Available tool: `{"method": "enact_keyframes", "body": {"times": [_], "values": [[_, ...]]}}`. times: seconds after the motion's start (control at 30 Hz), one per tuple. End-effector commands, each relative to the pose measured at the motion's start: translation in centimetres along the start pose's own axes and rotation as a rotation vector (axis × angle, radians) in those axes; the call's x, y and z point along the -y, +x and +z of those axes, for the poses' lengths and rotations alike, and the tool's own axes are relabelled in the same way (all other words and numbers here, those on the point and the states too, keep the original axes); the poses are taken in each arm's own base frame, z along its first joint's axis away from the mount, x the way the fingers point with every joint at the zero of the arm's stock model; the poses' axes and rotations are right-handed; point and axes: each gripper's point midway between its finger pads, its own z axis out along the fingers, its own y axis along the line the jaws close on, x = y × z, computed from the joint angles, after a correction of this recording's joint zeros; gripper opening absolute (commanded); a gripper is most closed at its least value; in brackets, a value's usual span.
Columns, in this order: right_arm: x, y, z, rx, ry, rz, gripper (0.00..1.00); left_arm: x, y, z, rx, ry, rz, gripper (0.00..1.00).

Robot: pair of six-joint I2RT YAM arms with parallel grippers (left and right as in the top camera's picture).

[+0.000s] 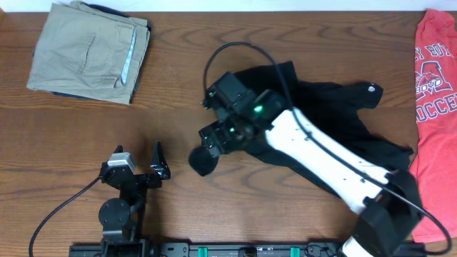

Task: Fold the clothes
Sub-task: 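Lift the black shirt with the right gripper and drag it to table center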

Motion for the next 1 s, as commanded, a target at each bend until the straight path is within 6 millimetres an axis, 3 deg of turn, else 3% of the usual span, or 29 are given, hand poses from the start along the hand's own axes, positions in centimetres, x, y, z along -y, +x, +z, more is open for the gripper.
{"method": "enact_keyframes", "body": {"times": [0.0, 0.13, 0.2, 0.37, 0.47, 0.6, 0.73, 0.97], "values": [[3.9, -2.4, -6.2, 0.172, 0.11, 0.079, 0.99, -0.4, 1.5, 0.1, -0.042, -0.011, 0.006, 0.98], [8.1, -2.7, -10.4, 0.257, 0.179, 0.172, 0.99, -0.4, 1.5, 0.1, -0.042, -0.011, 0.006, 0.98], [8.9, -2.8, -11.8, 0.289, 0.157, 0.208, 0.99, -0.4, 1.5, 0.1, -0.041, -0.01, 0.006, 0.98], [10.1, -2.5, -11.6, 0.277, 0.164, 0.244, 0.99, -0.4, 1.5, 0.1, -0.042, -0.011, 0.006, 0.98], [11.0, -2.3, -9.8, 0.233, 0.191, 0.255, 0.99, -0.4, 1.5, 0.1, -0.042, -0.011, 0.006, 0.98], [11.8, -2.1, -5.8, 0.141, 0.193, 0.314, 0.99, -0.4, 1.5, 0.1, -0.042, -0.011, 0.006, 0.98], [10.2, -1.4, 0.3, -0.001, 0.108, 0.303, 0.99, -0.4, 1.5, 0.1, -0.042, -0.011, 0.006, 0.98], [7.9, 0.3, 8.2, -0.139, 0.079, 0.243, 0.99, -0.4, 1.5, 0.1, -0.042, -0.011, 0.006, 0.98]]}}
